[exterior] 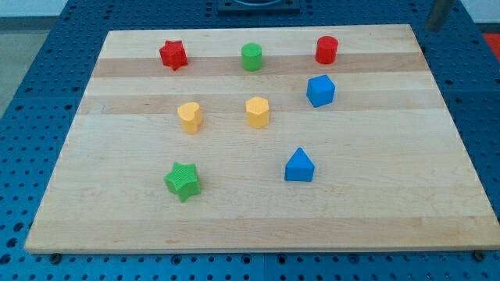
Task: Nudge the red circle
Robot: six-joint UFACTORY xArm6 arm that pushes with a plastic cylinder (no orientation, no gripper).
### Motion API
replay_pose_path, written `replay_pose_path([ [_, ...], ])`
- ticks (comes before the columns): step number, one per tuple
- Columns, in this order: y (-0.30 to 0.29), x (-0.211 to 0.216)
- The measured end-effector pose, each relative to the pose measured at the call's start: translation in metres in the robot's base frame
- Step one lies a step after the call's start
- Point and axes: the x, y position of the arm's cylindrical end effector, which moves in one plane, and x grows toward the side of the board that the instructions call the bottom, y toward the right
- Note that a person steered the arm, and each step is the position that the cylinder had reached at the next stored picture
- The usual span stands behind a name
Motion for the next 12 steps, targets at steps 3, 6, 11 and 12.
replay_pose_path([
  [3, 0.0, 0.0],
  [6, -0.007, -0.001],
  [11, -0.215, 0.091],
  [12, -0.218, 0.092],
])
